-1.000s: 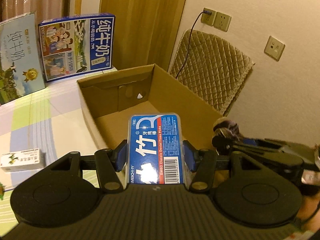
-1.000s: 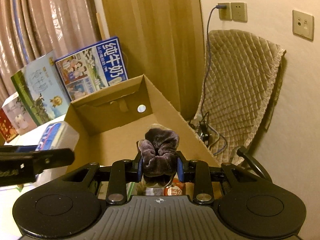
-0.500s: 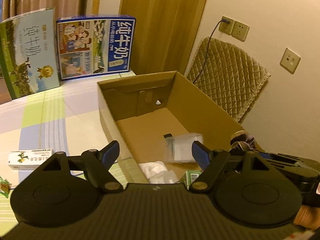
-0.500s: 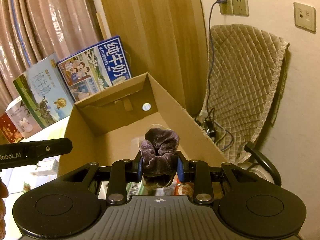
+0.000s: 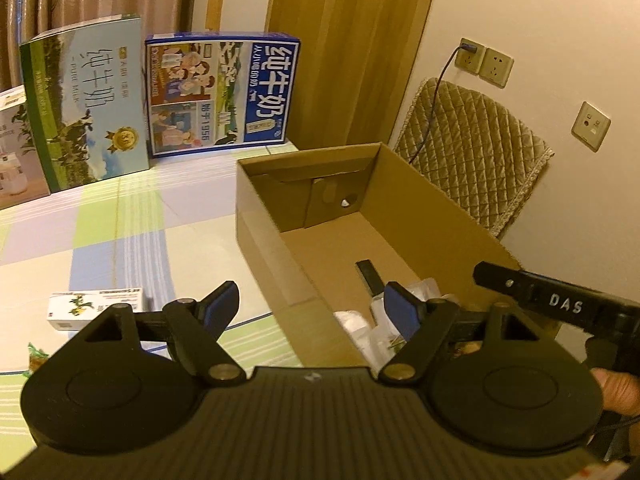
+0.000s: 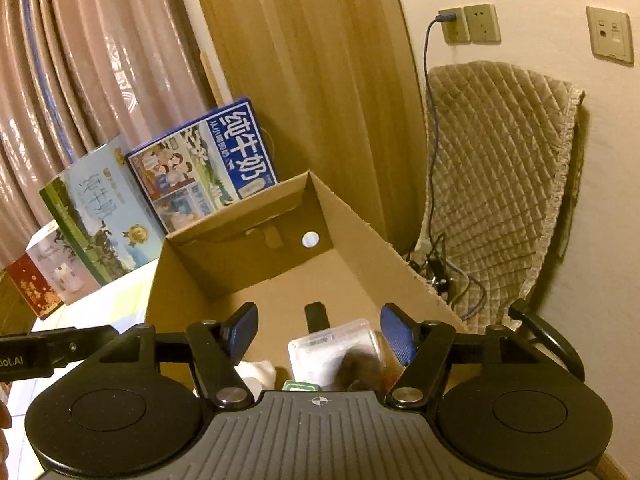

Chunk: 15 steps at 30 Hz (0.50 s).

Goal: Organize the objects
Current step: 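Carry the scrunchie and toothpick box into the cardboard box and open both tools, then move both tools back toward the white medicine box and green candy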

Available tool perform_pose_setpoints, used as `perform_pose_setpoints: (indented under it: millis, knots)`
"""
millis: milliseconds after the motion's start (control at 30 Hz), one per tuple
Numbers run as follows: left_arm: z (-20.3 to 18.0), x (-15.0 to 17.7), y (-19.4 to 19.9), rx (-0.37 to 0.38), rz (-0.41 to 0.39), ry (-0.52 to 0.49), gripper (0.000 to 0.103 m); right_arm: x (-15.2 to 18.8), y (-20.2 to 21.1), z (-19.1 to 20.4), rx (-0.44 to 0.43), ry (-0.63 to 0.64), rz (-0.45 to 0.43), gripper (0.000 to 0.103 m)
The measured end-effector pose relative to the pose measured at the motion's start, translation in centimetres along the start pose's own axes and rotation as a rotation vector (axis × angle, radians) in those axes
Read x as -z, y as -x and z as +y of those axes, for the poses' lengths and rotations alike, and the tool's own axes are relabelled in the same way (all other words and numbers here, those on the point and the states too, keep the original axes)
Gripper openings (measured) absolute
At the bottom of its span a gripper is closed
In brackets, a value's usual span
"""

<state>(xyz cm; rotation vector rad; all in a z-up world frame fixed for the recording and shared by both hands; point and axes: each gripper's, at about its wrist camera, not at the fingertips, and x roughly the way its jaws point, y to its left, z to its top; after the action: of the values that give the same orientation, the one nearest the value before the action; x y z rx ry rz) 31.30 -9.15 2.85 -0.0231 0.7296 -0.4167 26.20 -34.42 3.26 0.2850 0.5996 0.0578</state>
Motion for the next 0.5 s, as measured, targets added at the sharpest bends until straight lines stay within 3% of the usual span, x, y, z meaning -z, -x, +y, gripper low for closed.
perform_pose_setpoints:
  millis: [500]
  knots:
    - [3.0,1.2,1.8,-0.052,0.008,0.010,0.080,0.2,0.4,3.0,-0.030,0.036,-0.012,0.066]
